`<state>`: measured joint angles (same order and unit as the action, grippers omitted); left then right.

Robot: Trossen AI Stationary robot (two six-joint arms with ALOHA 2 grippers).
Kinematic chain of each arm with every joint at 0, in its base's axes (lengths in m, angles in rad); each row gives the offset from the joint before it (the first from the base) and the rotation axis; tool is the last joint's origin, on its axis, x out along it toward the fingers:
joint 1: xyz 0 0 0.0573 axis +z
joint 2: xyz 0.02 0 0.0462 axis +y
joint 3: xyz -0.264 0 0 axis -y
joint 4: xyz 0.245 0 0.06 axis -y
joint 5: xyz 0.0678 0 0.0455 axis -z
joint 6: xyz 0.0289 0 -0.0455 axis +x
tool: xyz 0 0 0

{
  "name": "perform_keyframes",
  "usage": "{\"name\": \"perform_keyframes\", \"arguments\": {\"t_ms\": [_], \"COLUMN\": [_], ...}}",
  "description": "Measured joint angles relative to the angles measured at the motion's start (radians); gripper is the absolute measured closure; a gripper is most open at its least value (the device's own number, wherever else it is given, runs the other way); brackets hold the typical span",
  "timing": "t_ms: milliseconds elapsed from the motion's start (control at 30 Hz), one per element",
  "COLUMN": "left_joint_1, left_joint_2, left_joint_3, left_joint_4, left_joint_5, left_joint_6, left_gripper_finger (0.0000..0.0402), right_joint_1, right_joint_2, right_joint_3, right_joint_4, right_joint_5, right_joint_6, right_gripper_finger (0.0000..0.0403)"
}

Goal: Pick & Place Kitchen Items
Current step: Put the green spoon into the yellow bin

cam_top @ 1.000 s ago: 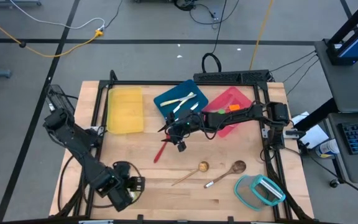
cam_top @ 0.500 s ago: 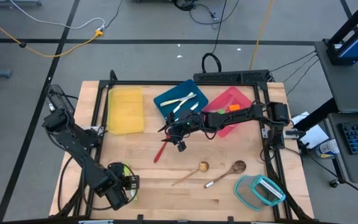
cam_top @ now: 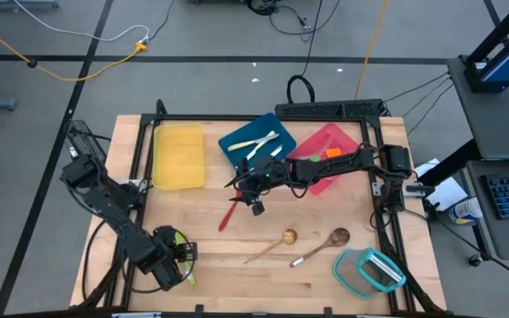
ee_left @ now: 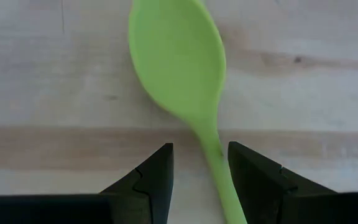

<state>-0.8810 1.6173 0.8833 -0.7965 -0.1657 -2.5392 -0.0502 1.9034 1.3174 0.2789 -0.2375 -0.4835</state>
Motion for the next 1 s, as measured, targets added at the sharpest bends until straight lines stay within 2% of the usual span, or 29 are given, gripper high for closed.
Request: {"name": "perform_keyframes", "arguments": {"t_ms": [667, 1000], "left_joint_1": [0.052, 0.052], "left_joint_2": [0.0, -0.006], "left_joint_3": [-0.025, -0.097], "left_joint_4": [-0.018, 0.078], "left_joint_5": [-0.018, 0.032], "left_joint_6": [0.038, 0.049], "left_gripper_finger": [0.0243, 0.0243], "right_joint_1": [0.0, 0.0], "right_joint_2": [0.0, 0.0], "right_joint_3": [0.0, 0.0], "right_joint_4": [0.0, 0.0], "right_joint_5": [0.0, 0.0], "right_joint_6": [0.0, -0.001], "right_gripper_finger": [0.0206, 0.0206]}}
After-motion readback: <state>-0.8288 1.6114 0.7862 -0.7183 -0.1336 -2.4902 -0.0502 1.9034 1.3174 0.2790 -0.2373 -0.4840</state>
